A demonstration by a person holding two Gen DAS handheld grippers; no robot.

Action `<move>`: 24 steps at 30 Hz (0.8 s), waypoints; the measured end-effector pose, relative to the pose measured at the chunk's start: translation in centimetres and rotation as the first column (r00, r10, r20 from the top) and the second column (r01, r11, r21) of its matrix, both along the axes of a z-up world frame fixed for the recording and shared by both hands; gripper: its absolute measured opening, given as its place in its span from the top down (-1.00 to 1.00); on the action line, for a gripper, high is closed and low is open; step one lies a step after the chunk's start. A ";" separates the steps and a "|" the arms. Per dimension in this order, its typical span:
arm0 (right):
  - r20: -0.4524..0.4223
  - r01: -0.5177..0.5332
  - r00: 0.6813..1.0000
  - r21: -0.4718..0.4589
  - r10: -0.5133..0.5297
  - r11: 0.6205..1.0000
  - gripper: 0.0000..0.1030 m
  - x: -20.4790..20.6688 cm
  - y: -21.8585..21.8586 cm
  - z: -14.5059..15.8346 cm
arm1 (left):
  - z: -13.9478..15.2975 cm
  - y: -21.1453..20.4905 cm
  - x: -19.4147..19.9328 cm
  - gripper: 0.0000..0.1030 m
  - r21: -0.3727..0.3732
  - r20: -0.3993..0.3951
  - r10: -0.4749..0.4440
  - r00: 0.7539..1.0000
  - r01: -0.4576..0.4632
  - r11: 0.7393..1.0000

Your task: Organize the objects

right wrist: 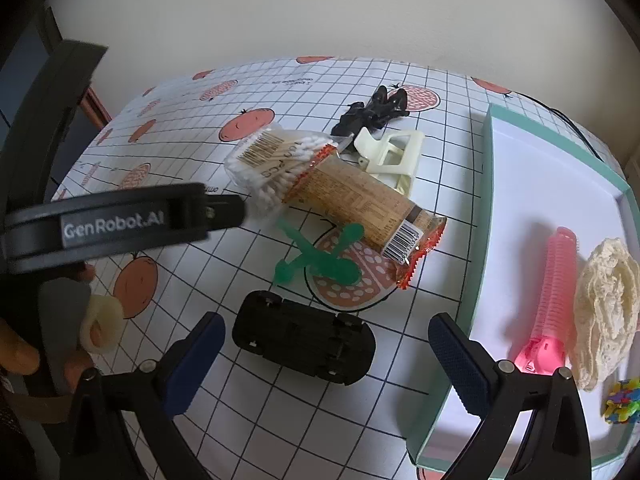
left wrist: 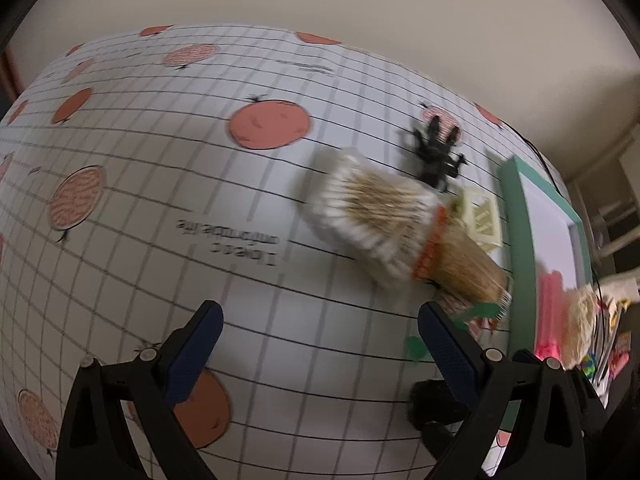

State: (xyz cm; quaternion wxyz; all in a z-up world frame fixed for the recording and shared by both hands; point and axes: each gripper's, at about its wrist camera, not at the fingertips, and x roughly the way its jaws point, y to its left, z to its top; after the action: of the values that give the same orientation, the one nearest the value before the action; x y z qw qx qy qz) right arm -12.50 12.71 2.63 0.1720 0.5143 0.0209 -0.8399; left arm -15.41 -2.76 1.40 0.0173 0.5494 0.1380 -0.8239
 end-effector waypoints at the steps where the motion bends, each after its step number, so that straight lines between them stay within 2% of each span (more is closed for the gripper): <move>1: 0.000 -0.001 1.000 -0.005 0.001 1.000 -0.99 0.0 0.0 0.0 | 0.0 0.3 -0.1 -0.90 0.004 -0.001 -0.014 1.000 0.014 1.000; 6: 0.005 -0.021 1.000 -0.021 0.021 1.000 -0.99 0.0 -0.3 0.0 | 0.0 1.0 0.0 -0.90 0.033 -0.014 -0.077 0.997 0.077 0.996; 11: 0.029 -0.026 0.999 -0.034 0.027 0.999 -0.88 -0.1 -0.5 -0.5 | -0.2 1.3 -0.2 -0.66 0.056 -0.028 -0.122 0.992 0.123 0.991; 13: 0.030 -0.024 0.999 -0.037 0.025 0.999 -0.87 -0.2 -0.4 -0.6 | -0.4 1.5 -0.4 -0.46 0.061 -0.022 -0.142 0.990 0.143 0.988; 20: 0.028 -0.011 1.000 -0.037 0.012 0.999 -0.78 -0.2 -0.3 -0.8 | -0.3 2.8 -0.4 -0.36 0.105 -0.051 -0.203 0.978 0.207 0.973; 22: 0.025 -0.009 1.000 -0.040 0.010 0.999 -0.66 -0.3 -0.2 -0.7 | -0.4 2.9 -0.5 -0.16 0.103 -0.050 -0.210 0.976 0.214 0.971; 24: 0.032 -0.009 0.999 -0.052 0.011 0.999 -0.57 -0.3 -0.2 -0.7 | -0.7 2.8 -0.5 -0.13 0.108 -0.045 -0.209 0.977 0.212 0.971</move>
State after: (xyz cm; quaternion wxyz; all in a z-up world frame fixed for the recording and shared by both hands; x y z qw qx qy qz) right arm -12.82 12.54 1.91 0.1895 0.5231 -0.0010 -0.8309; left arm -15.92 0.03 0.68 -0.1033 0.5474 0.1253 -0.8210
